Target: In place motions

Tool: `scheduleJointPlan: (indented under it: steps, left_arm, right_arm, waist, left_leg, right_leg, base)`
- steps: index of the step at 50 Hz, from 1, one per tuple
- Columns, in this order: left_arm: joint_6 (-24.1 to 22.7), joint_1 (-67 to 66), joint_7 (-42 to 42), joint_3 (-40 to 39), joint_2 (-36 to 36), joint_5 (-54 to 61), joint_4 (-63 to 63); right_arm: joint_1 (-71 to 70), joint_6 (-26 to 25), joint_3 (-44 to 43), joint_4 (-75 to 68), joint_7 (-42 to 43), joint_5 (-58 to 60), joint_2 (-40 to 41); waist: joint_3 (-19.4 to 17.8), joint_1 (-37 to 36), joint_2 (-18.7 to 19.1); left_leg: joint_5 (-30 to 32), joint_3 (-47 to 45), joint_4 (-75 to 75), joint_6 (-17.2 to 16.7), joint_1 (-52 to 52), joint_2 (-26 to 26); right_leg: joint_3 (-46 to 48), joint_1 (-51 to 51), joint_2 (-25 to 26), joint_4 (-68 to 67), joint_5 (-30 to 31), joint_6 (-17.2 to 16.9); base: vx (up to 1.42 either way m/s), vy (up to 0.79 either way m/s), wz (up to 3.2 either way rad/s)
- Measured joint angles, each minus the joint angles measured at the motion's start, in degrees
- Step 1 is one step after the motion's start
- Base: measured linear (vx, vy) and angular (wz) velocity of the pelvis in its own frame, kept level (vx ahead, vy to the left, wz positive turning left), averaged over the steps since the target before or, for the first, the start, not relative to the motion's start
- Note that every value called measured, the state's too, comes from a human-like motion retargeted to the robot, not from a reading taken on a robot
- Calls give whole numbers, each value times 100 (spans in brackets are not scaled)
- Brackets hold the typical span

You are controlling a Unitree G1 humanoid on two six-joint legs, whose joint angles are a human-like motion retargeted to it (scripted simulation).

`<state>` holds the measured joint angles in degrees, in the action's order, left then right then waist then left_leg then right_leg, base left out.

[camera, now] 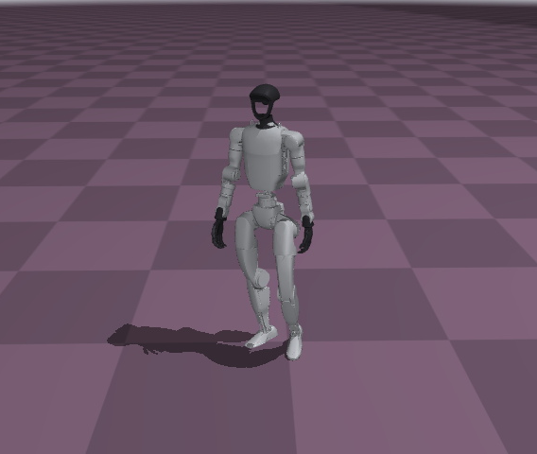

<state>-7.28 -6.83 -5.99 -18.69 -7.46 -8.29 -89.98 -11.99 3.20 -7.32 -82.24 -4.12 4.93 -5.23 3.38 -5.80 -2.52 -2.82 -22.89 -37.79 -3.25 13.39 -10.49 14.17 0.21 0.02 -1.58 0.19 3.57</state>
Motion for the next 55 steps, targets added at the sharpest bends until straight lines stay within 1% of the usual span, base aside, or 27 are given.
scheduleJointPlan:
  steps: [2,3,4,5,7,10,15,18,22,25,28,30,33,35,38,40,43,45,46,50,55]
  left_arm:
    - [4,-286,-47,77,-83,-21,5]
    - [3,-430,-74,101,-118,-44,7]
    - [3,-574,-89,97,-138,-94,-32]
    - [3,-718,-97,80,-152,-157,-90]
    - [23,-984,-62,-25,-121,-297,-336]
    - [54,-1403,-169,-63,-103,-411,-596]
    - [243,-1942,-278,220,-162,-992,-742]
    - [332,-2041,-362,309,-274,-1157,-742]
    - [304,-1895,-364,218,-379,-1029,-737]
    - [240,-1715,-350,115,-405,-843,-627]
    - [217,-1568,-349,-9,-390,-640,-460]
    - [204,-1473,-349,-75,-367,-497,-375]
    - [185,-1322,-371,-172,-329,-330,-248]
    - [182,-1248,-381,-228,-326,-264,-179]
    - [170,-1175,-336,-281,-378,-218,-96]
    - [169,-1135,-306,-320,-422,-171,-67]
    - [187,-950,-282,-366,-486,-107,-56]
    - [189,-790,-244,-365,-518,-71,-82]
    - [191,-684,-215,-344,-526,-56,-120]
    - [217,-109,-46,-163,-534,-13,-402]
    - [232,790,169,415,-426,-36,-742]
  right_arm:
    - [-268,0,-58,172,-68,-168,8]
    - [-391,3,-62,214,-92,-246,4]
    - [-546,-9,-92,225,-124,-299,-13]
    - [-716,-29,-135,221,-159,-339,-36]
    - [-1091,-91,-275,258,-192,-359,-50]
    - [-1546,-98,-249,463,-231,-591,21]
    - [-2160,-61,-347,837,-495,-814,76]
    - [-2353,-17,-435,861,-409,-721,43]
    - [-2338,49,-405,836,-282,-609,13]
    - [-2153,109,-334,833,-328,-489,16]
    - [-1889,138,-284,766,-266,-377,79]
    - [-1739,136,-266,702,-245,-371,133]
    - [-1491,139,-207,604,-221,-383,221]
    - [-1318,154,-123,557,-219,-353,285]
    - [-1036,207,39,468,-218,-288,356]
    - [-859,240,150,402,-235,-218,396]
    - [-606,259,177,321,-257,-115,409]
    - [-432,290,164,262,-264,-68,382]
    - [-338,311,154,230,-254,-38,357]
    - [154,384,-23,122,-214,141,207]
    - [899,368,-406,-152,-136,326,35]
  waist:
    - [-156,-262,8]
    - [-223,-395,-1]
    - [-272,-521,11]
    - [-313,-644,34]
    - [-365,-977,96]
    - [-409,-1320,80]
    - [-560,-1987,-57]
    - [-604,-2243,-135]
    - [-554,-2234,-112]
    - [-384,-2088,-68]
    - [-187,-1876,-79]
    - [-96,-1701,-105]
    - [5,-1407,-181]
    - [42,-1242,-244]
    - [212,-968,-276]
    - [287,-792,-229]
    - [320,-607,-102]
    - [320,-464,-61]
    - [336,-388,-58]
    - [403,-173,-46]
    - [313,-79,-19]
  left_leg:
    - [729,255,-1297,514,843,-329]
    - [863,310,-1774,713,1136,-454]
    - [712,287,-2275,839,1411,-637]
    - [420,226,-2789,928,1677,-849]
    - [-14,61,-3783,1208,2286,-1332]
    - [-400,85,-4851,1326,3168,-1646]
    - [-794,-213,-5699,1355,4088,-1840]
    - [-991,-423,-5804,1347,4224,-1895]
    - [-939,-254,-5659,1219,4151,-1862]
    - [-805,43,-5274,1025,3883,-1725]
    - [-585,149,-4516,846,3222,-1445]
    - [-446,127,-3861,771,2682,-1165]
    - [-187,95,-2484,594,1669,-578]
    - [9,80,-1459,415,979,-169]
    - [89,-82,31,217,56,173]
    - [-107,-86,1000,-176,-513,416]
    - [-800,-617,2256,-351,-1231,519]
    - [-1050,-652,2771,-360,-1470,616]
    - [-1092,-522,2911,-333,-1481,664]
    - [-1185,-356,3319,-121,-1537,850]
    - [-1284,-54,3371,17,-1592,924]
  right_leg:
    - [18,64,68,39,34,88]
    - [-5,100,95,41,48,135]
    - [-14,131,136,40,62,183]
    - [-16,158,185,39,75,230]
    - [-127,166,306,12,92,340]
    - [-326,152,412,-15,132,486]
    - [-771,207,450,-74,169,702]
    - [-833,214,444,-131,149,807]
    - [-677,253,446,-151,77,814]
    - [-494,251,479,-36,78,768]
    - [-326,195,433,45,81,691]
    - [-224,157,366,65,67,635]
    - [-135,123,215,77,31,519]
    - [-127,128,125,68,-4,449]
    - [-75,85,125,60,-61,361]
    - [-33,97,215,62,-85,342]
    - [18,104,390,27,-134,306]
    - [89,132,436,1,-179,267]
    - [138,129,424,-18,-208,241]
    - [353,48,340,-187,-355,124]
    - [511,-175,140,-948,-573,-25]
  base:
    - [-19,-15,10]
    - [-13,-11,-19]
    - [-10,-7,-22]
    - [-9,-6,-33]
    - [-7,-7,-56]
    - [-1,-5,-72]
    - [-2,-1,-84]
    - [1,-1,-25]
    - [1,1,29]
    - [1,5,58]
    - [5,5,59]
    - [6,4,53]
    - [9,4,38]
    - [13,4,16]
    - [18,2,18]
    - [21,4,14]
    - [13,5,8]
    - [14,9,25]
    - [13,10,41]
    - [14,15,47]
    - [18,17,24]
